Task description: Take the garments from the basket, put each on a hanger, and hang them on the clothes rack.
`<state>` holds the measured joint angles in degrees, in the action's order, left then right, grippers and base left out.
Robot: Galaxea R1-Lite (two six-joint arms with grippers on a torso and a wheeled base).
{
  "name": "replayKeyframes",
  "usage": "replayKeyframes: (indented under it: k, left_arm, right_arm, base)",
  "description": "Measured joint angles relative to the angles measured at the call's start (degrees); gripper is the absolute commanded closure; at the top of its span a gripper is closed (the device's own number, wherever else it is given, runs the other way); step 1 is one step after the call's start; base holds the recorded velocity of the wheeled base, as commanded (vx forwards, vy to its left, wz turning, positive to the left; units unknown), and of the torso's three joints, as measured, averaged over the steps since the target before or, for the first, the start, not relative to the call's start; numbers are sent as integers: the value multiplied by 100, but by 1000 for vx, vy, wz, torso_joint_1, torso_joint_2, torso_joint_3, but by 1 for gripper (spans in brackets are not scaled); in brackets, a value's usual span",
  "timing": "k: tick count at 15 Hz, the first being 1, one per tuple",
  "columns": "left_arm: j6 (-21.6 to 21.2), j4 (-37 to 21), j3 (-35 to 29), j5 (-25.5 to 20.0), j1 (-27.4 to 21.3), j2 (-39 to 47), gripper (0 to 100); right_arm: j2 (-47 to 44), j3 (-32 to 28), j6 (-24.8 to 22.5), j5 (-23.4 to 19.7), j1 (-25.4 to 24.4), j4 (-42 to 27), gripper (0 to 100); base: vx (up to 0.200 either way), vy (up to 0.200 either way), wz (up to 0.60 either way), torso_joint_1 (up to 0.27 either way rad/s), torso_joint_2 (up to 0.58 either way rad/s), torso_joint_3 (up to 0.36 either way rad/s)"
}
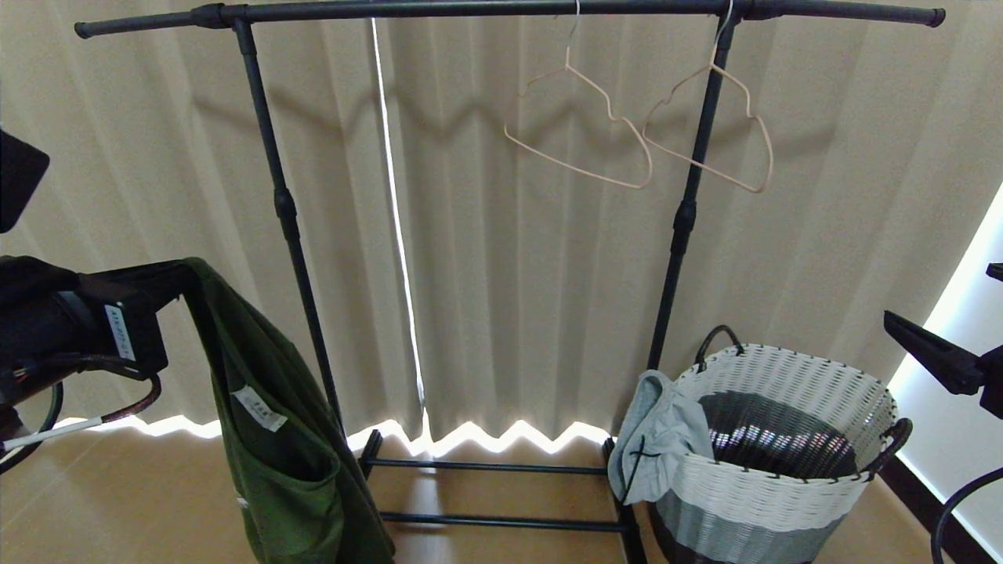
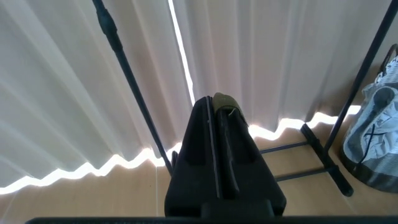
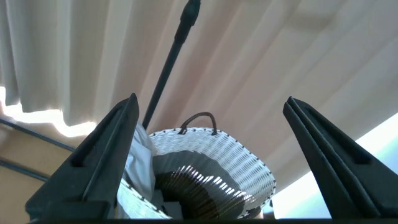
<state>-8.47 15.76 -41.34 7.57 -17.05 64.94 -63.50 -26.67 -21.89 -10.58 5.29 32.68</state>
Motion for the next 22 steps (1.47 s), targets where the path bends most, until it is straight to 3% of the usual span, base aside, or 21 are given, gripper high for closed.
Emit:
replayKeyframes:
  k: [8,12,16,19,22]
  left_arm:
    - [-9,35,149,-43,-13,-166,100]
    - [-9,27,451,-432,2,-394,100]
    - [-22,85,551,-497,6,-614,100]
    - [-6,343,796,-489,20,-667,100]
    - [89,1133,1281,-490,113,-714,100]
  right_arm:
    - [88,-39,17,-12,18,21,0]
    - [74,-26,28,-45,16,2,0]
    - [68,-91,24,-41,13,0,0]
    - [61,-155,33,-61,9,2,0]
    - [49,-224,37,-135,7,-4,0]
  base:
    - [0,0,0,94,-342,-232]
    - [0,0,0,190,-467,-287]
    - [0,0,0,200,-470,-278]
    - [0,0,0,136,-297,-175]
    - [0,0,0,15,-25,-17]
